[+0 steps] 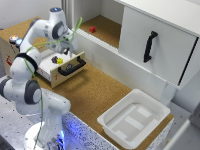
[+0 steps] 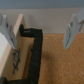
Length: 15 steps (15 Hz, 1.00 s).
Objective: Grasp the handle of the drawer, then close it
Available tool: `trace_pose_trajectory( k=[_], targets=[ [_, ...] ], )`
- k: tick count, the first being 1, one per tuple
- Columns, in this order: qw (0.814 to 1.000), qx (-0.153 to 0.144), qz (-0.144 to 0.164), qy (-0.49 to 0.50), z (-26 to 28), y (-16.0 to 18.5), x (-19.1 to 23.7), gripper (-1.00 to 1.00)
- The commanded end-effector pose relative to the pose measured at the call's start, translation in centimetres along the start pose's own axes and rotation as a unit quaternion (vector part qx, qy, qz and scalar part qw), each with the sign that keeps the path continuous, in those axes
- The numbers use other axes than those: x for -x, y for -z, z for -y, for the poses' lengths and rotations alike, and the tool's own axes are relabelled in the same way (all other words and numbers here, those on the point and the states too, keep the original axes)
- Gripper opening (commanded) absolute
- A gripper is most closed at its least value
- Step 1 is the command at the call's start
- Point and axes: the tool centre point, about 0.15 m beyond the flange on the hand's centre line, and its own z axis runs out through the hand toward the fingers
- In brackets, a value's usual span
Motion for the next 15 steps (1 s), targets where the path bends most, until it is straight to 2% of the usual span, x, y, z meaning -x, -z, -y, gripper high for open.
trace_pose_trajectory(
  k=[1,2,7,9,15],
  targets=[
    [0.999,-0.032,-0.001,-0.033,-2.6,-6.7,-1.9,-1.0],
    [0.999,-0.036,-0.002,-0.04,-3.4,-7.5,-2.3,-1.0],
    [0.999,-0.016,0.022,-0.023,-5.3,-9.7,-4.3,-1.0],
    [0.998,-0.041,0.034,-0.019,-5.7,-11.3,-4.7,-1.0],
    [0.998,-0.051,0.042,-0.004,-3.4,-14.1,-5.7,-1.0]
  ],
)
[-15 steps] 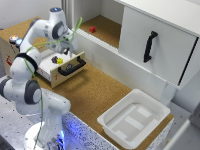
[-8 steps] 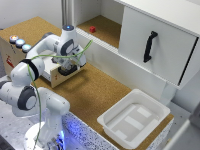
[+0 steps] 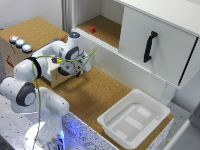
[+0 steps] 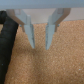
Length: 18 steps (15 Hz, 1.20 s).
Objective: Grasp the handle of the drawer, then close it
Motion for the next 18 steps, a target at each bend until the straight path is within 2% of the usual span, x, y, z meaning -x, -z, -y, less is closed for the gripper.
trace_pose_trajectory(
  k=[1,10,18],
  targets=[
    [0.999,-0.032,0.031,0.022,1.9,-3.9,-3.1,-1.0],
    [0.998,-0.022,0.032,0.056,12.0,-4.3,-4.1,-1.0],
    [0.991,-0.065,0.019,0.112,23.4,-4.7,-5.3,-1.0]
  ],
)
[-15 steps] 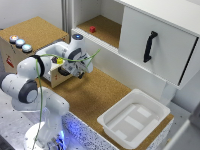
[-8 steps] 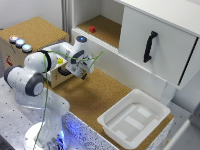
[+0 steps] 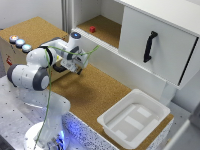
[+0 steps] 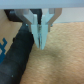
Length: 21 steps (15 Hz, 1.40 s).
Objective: Grasp the handle of the drawer, then close it
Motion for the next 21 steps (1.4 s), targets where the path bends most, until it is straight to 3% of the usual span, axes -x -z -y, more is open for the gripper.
trace_pose_trajectory(
  k=[1,3,5,6,9,11,15,21],
  targets=[
    [0.999,0.003,0.029,0.024,7.5,-2.5,-4.1,-1.0],
    [0.999,0.008,0.03,0.035,8.5,-2.2,-4.2,-1.0],
    [0.997,0.069,0.029,0.035,9.4,0.1,-4.4,-1.0],
    [0.996,0.084,0.017,0.035,9.7,1.6,-4.4,1.0],
    [0.994,0.089,-0.024,0.059,11.5,6.2,-3.7,1.0],
    [0.993,0.088,-0.034,0.075,12.8,8.1,-2.8,1.0],
    [0.993,0.079,-0.034,0.082,13.4,10.5,-1.0,1.0],
    [0.988,0.114,-0.053,0.086,14.1,14.9,-0.6,1.0]
  ],
)
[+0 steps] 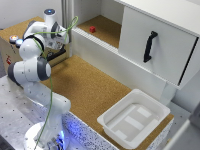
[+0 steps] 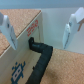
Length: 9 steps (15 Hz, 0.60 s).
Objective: Grasp the handle of the drawer, then close it
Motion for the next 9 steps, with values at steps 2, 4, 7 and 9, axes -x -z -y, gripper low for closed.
trace_pose_trajectory(
  k=[2,4,7,9],
  targets=[
    [0.998,0.059,-0.013,-0.003,1.29,4.79,-0.41,1.0],
    [0.998,0.059,-0.013,-0.003,1.29,4.79,-0.41,1.0],
    [0.998,0.059,-0.013,-0.003,1.29,4.79,-0.41,1.0],
    [0.998,0.059,-0.013,-0.003,1.29,4.79,-0.41,1.0]
  ],
)
